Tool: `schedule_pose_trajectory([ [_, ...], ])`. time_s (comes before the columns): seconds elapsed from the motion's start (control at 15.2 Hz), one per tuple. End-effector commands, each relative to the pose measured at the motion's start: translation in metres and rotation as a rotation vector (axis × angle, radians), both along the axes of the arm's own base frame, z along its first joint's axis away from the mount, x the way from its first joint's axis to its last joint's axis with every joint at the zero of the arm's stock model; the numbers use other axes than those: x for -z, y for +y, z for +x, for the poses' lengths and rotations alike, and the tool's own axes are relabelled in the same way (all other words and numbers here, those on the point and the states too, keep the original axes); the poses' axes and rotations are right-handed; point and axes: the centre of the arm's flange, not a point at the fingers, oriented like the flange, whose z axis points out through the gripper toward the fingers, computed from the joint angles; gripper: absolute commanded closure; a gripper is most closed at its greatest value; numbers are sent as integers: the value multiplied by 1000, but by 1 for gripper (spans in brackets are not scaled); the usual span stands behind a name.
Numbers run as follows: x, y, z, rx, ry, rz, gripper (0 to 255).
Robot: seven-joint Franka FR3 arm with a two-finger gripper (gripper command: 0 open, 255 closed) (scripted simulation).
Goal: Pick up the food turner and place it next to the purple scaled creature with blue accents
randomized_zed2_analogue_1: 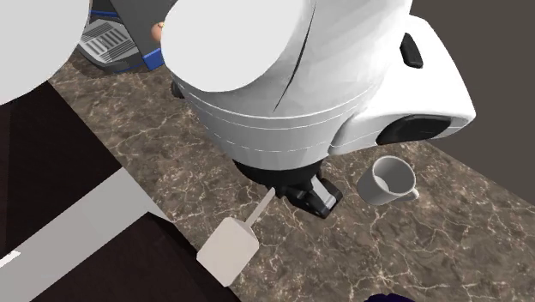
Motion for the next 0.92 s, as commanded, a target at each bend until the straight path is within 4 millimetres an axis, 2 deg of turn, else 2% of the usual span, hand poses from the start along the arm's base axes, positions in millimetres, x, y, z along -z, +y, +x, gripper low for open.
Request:
schedule_pose_trajectory([
  [0.0,11,0,0,0,0,0,255],
  [0.86,79,0,0,0,0,0,255],
])
